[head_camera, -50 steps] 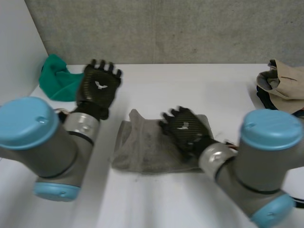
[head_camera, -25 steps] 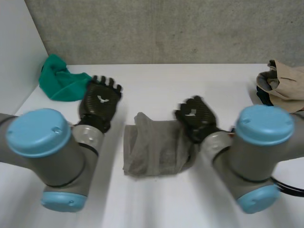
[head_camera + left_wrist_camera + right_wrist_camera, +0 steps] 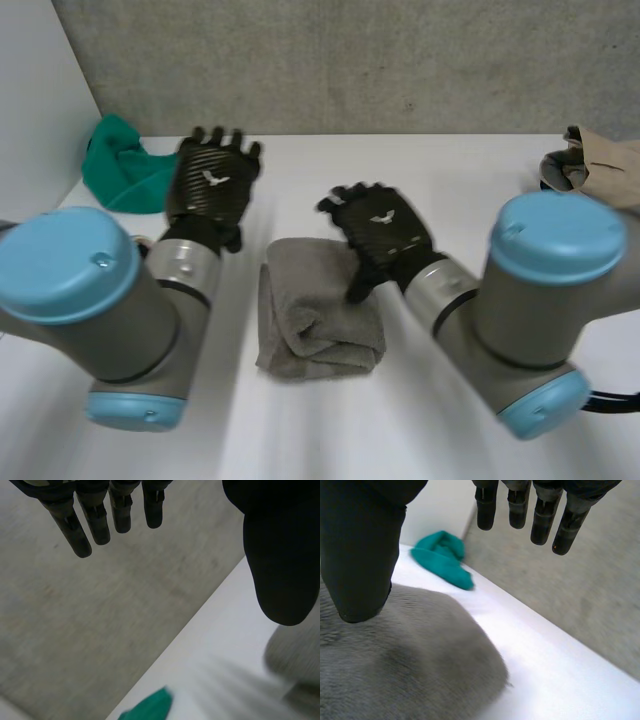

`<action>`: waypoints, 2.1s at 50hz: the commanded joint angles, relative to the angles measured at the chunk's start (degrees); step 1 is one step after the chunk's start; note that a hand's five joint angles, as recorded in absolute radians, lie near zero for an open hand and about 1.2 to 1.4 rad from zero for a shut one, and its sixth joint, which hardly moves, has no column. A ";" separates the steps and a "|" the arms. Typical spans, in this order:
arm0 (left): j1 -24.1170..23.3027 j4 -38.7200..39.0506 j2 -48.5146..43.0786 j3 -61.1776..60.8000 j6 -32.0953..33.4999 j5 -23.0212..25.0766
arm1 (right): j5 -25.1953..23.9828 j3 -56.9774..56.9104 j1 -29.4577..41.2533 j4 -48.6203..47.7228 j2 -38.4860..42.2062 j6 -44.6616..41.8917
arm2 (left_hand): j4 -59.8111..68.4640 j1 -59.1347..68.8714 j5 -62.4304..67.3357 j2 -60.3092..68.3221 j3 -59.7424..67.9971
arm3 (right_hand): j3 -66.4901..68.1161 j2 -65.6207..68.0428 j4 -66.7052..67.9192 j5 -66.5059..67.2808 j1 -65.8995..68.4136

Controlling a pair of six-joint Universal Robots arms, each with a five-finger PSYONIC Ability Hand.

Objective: Fold the laundry.

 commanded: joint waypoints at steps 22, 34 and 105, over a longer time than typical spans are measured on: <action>-4.82 -21.30 -16.00 10.64 -3.86 -5.49 | 3.60 -12.77 0.58 13.50 12.12 3.23 | -0.23 0.30 -1.35 -0.37 -0.82 | -2.33 -2.79 -3.42 -3.49 -2.14; -4.73 -20.59 -16.27 8.00 1.86 -5.85 | 4.83 -17.26 1.46 15.96 19.94 -0.54 | -0.06 0.46 -1.19 -0.20 -0.65 | -2.33 -2.79 -3.42 -3.49 -2.14; 7.83 -27.62 1.93 11.42 -7.46 30.63 | 15.29 3.48 3.15 -18.78 10.90 -17.42 | 1.12 1.64 -0.01 0.98 0.53 | 67.67 67.21 66.58 66.51 67.86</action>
